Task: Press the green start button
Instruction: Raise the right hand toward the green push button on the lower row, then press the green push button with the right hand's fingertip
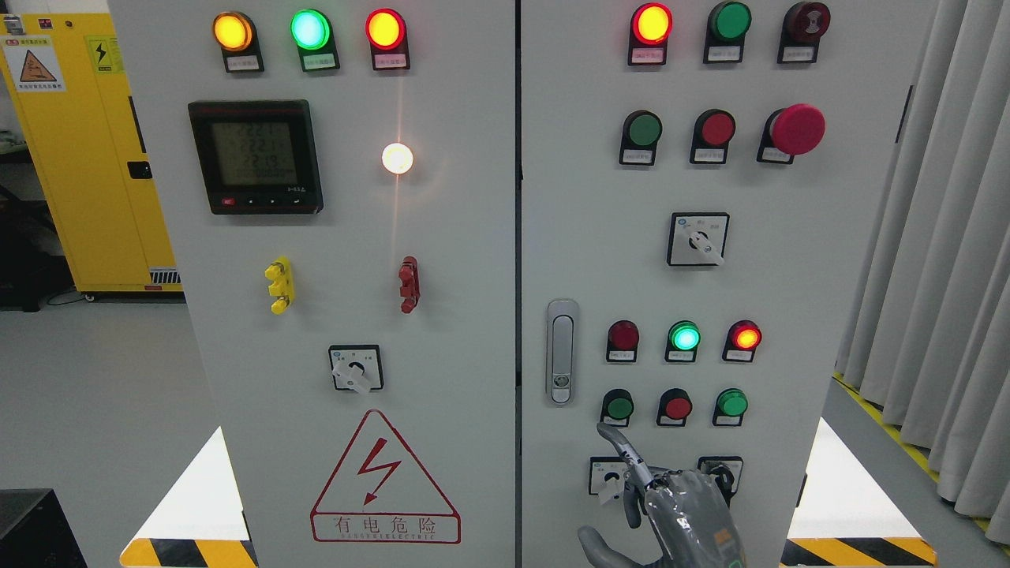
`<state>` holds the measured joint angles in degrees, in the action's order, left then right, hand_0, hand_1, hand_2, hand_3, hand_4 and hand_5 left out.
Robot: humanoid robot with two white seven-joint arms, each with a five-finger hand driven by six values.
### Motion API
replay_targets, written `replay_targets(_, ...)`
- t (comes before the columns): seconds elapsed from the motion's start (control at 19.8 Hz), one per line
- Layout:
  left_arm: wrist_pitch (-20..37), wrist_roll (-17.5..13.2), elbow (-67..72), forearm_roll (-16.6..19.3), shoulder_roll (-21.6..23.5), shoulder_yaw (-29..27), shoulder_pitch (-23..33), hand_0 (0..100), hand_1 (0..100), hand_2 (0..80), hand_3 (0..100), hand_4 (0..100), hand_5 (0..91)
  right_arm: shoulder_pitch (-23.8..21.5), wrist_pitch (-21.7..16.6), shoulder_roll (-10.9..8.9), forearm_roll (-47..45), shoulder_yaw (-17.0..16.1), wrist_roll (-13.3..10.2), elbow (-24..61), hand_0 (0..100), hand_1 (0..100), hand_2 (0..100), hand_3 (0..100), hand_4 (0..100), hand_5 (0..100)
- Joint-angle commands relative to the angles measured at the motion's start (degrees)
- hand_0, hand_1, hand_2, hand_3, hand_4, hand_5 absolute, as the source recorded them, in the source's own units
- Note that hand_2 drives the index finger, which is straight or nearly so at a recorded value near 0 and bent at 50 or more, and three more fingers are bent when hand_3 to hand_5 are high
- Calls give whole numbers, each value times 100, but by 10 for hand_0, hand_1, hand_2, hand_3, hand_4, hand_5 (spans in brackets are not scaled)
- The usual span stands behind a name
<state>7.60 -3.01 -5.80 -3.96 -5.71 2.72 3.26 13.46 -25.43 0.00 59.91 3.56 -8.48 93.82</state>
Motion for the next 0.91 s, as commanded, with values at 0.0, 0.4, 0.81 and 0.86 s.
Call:
replay_targets(0.0,4,2,0,0,0,0,-1,120,556,0,0,0,0,174,21,-44,73,-92,-4,-452,268,714,31,974,956,1000)
replay_targets(0.4,4,2,0,0,0,0,-1,120,556,0,0,0,0,210,47,-70,12,-250,-13,-470,274,700,29,977,955,1000)
replay_targets(0.81,4,2,0,0,0,0,-1,120,556,0,0,0,0,218,65,-79,-15,-241,13,-567,281,692,24,978,953,1000)
replay_targets(0.86,4,2,0,0,0,0,7,120,556,0,0,0,0,227,82,-79,-15,-241,22,-611,281,691,24,979,953,1000)
